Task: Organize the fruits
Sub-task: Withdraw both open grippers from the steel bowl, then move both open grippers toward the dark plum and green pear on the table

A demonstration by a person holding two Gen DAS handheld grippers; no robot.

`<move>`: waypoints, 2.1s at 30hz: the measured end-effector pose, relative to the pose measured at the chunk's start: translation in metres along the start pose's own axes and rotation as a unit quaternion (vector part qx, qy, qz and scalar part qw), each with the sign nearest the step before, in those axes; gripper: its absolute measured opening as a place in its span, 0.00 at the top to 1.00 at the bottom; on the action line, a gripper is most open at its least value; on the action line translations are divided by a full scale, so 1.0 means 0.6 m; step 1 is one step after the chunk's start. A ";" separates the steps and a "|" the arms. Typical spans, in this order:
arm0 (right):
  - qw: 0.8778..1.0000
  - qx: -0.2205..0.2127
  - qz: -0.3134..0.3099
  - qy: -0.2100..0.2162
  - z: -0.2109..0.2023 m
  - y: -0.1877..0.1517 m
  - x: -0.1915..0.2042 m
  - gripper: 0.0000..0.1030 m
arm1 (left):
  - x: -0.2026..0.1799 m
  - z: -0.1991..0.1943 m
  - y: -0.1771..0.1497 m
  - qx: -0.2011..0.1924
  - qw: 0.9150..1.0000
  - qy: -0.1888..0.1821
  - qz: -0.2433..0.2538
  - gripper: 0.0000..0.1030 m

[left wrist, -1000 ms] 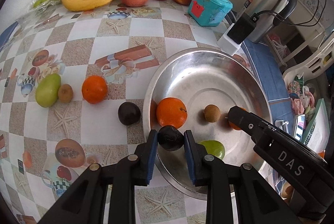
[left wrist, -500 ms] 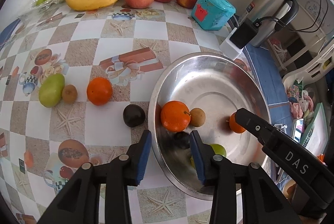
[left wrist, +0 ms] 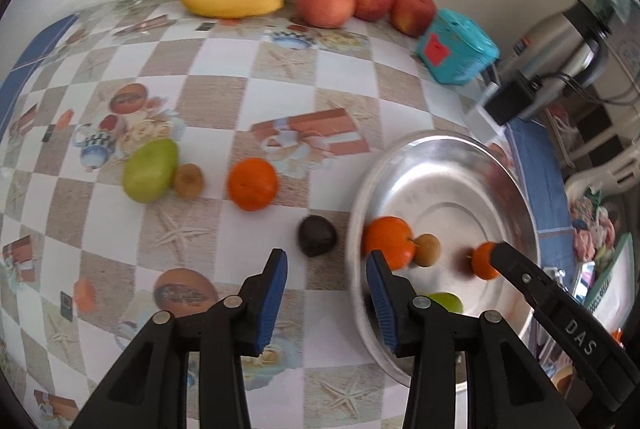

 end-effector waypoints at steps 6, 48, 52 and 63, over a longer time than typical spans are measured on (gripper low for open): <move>1.000 0.000 -0.009 -0.004 -0.002 -0.001 0.006 0.67 | 0.033 -0.009 0.015 -0.007 0.999 0.014 -0.028 0.56; 0.994 -0.014 -0.099 -0.034 0.000 -0.008 0.067 0.19 | 0.121 -0.037 0.051 -0.055 0.992 0.097 -0.064 0.00; 0.994 -0.023 -0.103 -0.040 -0.003 -0.005 0.069 0.03 | 0.122 -0.041 0.054 -0.061 0.991 0.101 -0.057 0.00; 0.994 -0.027 -0.101 -0.019 0.003 -0.002 0.094 0.03 | 0.139 -0.052 0.072 -0.073 0.991 0.097 -0.055 0.00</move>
Point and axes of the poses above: each gripper's, at about its wrist camera, not at the fingertips, and z roughly the way its jaws point, x to its left, y to its top, the point moved 9 cm from there along z, roughly the way its jaws point, and after that the axes turned 5 degrees about -z, right-handed, at the moved point
